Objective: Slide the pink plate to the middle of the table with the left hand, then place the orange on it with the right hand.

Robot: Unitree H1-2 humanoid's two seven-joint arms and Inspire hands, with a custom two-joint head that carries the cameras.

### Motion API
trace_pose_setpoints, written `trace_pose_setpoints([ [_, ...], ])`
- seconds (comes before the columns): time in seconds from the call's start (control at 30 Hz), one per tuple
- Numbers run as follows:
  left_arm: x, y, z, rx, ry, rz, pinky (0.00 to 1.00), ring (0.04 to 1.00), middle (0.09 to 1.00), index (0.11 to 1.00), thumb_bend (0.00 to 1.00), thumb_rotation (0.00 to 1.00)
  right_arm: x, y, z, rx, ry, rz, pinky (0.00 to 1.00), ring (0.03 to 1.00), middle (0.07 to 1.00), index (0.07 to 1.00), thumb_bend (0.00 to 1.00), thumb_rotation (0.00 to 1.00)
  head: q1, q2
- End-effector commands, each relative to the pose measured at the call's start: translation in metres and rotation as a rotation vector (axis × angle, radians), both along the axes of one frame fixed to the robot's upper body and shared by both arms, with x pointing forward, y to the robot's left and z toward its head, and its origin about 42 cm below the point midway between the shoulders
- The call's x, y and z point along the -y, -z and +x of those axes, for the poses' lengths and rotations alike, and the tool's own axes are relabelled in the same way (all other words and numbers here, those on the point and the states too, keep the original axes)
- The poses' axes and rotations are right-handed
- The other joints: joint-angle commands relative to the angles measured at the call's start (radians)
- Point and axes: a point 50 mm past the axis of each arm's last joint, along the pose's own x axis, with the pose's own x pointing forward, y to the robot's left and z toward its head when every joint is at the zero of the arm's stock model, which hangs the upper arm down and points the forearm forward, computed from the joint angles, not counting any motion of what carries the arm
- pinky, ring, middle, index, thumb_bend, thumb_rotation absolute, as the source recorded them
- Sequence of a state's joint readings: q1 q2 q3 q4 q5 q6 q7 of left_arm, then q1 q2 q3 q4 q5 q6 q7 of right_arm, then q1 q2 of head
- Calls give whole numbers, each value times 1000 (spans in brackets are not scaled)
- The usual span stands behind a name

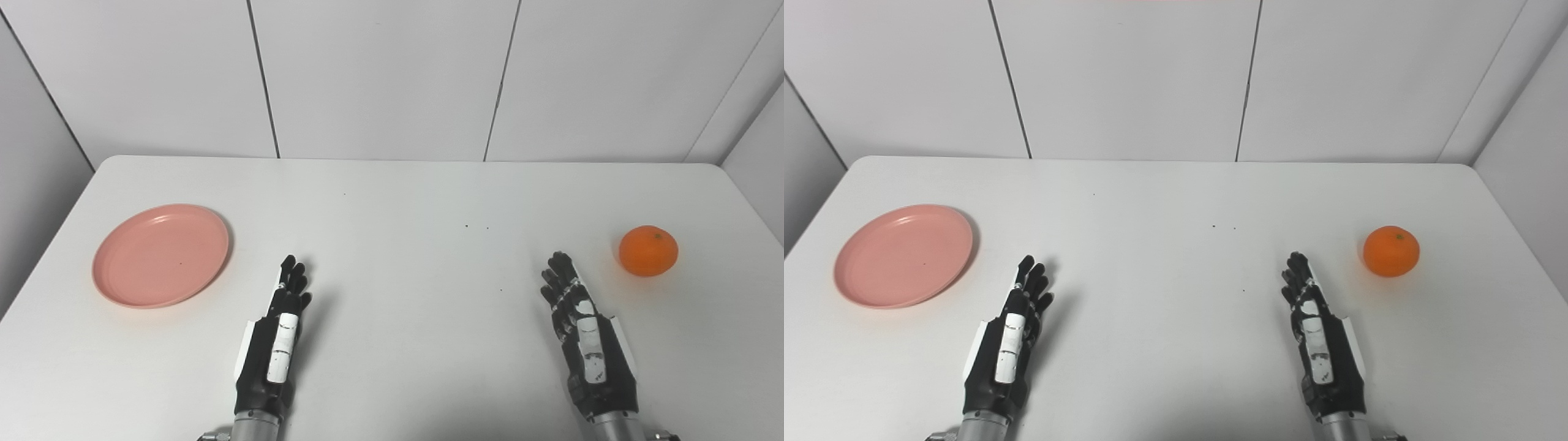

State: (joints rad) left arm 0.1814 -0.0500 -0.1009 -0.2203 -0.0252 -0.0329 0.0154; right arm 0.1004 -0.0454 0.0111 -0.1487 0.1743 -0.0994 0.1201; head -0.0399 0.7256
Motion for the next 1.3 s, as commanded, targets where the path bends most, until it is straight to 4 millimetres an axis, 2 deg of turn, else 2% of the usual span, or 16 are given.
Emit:
trace_pose_setpoints([
  [0.0,-12,27,-50,-106,-100,-15,1000,1000,1000,1000,711,954,3,14,-8,-58,-2,-1,1000,987,979,956,876,942,1,0],
  [0.97,-11,27,-48,-121,-96,-17,1000,1000,1000,1000,720,938,3,15,-8,-80,3,-8,1000,985,979,956,873,938,3,0],
  [1.03,-10,27,-48,-123,-96,-18,1000,1000,1000,1000,722,937,4,16,-8,-82,1,-6,1000,985,979,955,873,938,19,-6],
  [1.07,-9,28,-49,-125,-96,-19,1000,1000,1000,1000,722,937,5,17,-8,-83,-1,-7,1000,985,980,955,871,939,54,-26],
  [1.17,-4,32,-50,-137,-96,-13,1000,1000,1000,1000,758,931,10,20,-10,-84,-4,-14,1000,987,982,957,881,951,110,-46],
  [1.27,5,37,-50,-141,-103,-14,1000,1000,1000,1000,764,935,20,25,-10,-81,-5,-22,1000,994,989,967,884,969,191,-90],
])
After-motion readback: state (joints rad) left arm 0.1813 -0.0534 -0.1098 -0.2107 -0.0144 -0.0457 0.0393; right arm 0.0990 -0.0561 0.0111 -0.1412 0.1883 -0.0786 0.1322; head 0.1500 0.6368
